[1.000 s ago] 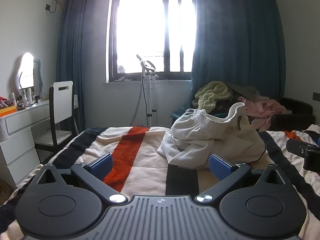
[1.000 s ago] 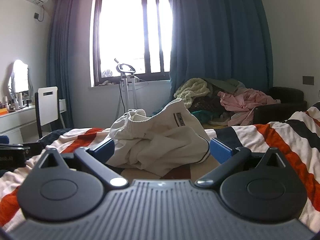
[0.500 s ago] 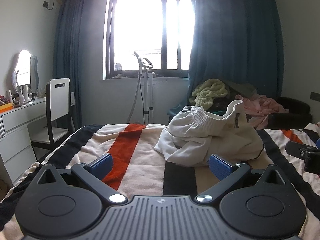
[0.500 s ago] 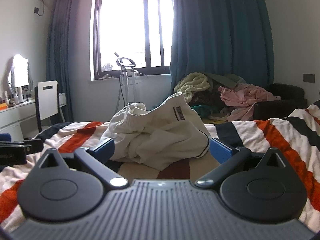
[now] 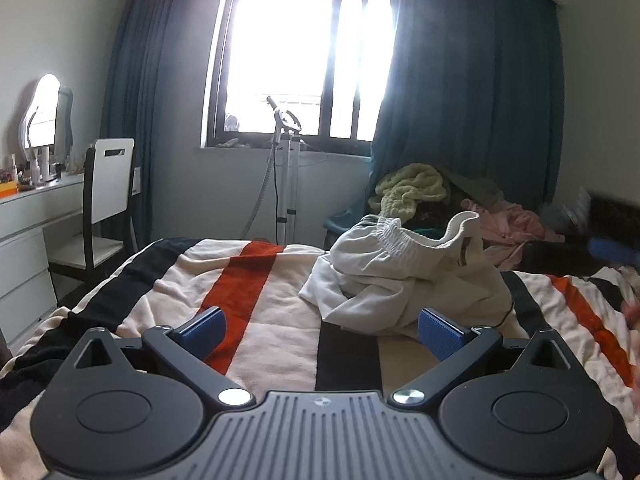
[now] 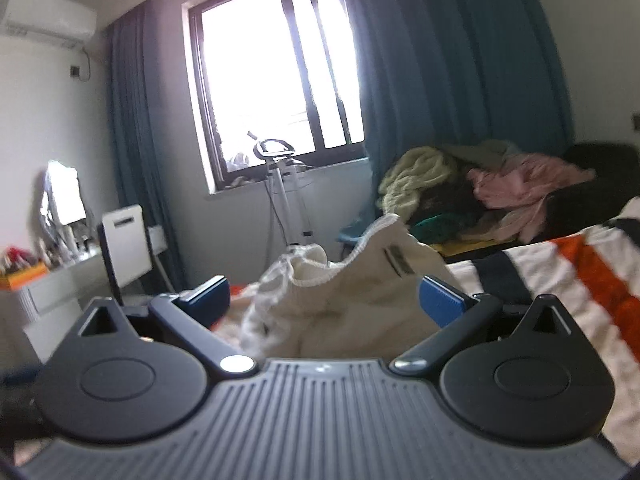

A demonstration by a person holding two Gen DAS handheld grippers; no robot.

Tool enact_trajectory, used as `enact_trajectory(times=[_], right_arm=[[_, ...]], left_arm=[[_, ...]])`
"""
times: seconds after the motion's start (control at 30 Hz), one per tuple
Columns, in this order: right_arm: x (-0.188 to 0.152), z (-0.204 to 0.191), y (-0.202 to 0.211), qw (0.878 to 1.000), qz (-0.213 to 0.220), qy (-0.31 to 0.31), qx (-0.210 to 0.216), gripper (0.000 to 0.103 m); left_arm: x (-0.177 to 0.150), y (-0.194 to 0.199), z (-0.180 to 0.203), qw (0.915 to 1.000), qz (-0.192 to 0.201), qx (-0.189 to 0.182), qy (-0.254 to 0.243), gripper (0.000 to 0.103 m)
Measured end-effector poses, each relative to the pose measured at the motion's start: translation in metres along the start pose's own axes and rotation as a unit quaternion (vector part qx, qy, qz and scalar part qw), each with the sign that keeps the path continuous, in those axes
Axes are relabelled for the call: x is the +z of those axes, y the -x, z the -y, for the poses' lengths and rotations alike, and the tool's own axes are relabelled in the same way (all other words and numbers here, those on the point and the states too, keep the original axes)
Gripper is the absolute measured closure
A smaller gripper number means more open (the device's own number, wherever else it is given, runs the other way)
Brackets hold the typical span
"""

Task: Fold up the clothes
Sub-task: 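Grasp the ribbed waistband of the white sweatpants with the right tool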

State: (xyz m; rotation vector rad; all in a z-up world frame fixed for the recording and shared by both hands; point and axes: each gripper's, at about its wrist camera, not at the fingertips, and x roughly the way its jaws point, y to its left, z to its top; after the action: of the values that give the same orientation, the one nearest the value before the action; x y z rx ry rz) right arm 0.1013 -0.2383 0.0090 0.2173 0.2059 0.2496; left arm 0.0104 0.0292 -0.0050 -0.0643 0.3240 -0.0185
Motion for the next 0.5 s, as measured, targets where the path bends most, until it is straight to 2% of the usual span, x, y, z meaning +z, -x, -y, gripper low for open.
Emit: enact_trajectory(times=[0.1,0.17,0.2,0.27,0.33,0.5], right_arm=[[0.026,0.016,-0.059,1.000,-0.014,0.018,-0.013,0.003],[0.039,0.029,-0.105,0.999,-0.038,0.010,-0.031,0.006],[0.046,0.036,-0.128,0.998,-0.051,0.003,-0.041,0.010],[0.056,0.048,-0.173,0.995,-0.077,-0.005,-0.065,0.028],[0.057,0.058,-0.207,0.991,-0.096,-0.002,-0.094,0.034],[0.050,0.079,-0.263,0.985,-0.130,-0.024,-0.114,0.046]], left_arm=[[-0.001,-0.010,-0.003,0.9999,-0.010,-0.005,0.000,0.000],[-0.003,-0.020,-0.004,0.9998,-0.014,-0.009,-0.006,0.000],[-0.004,-0.026,-0.004,0.9998,-0.016,-0.011,-0.011,0.000],[-0.009,-0.039,-0.008,0.9996,-0.008,-0.014,-0.022,0.000],[-0.016,-0.055,-0.011,0.9996,-0.011,0.001,-0.028,0.000],[-0.025,-0.100,-0.021,0.9989,-0.043,0.009,-0.018,0.000]])
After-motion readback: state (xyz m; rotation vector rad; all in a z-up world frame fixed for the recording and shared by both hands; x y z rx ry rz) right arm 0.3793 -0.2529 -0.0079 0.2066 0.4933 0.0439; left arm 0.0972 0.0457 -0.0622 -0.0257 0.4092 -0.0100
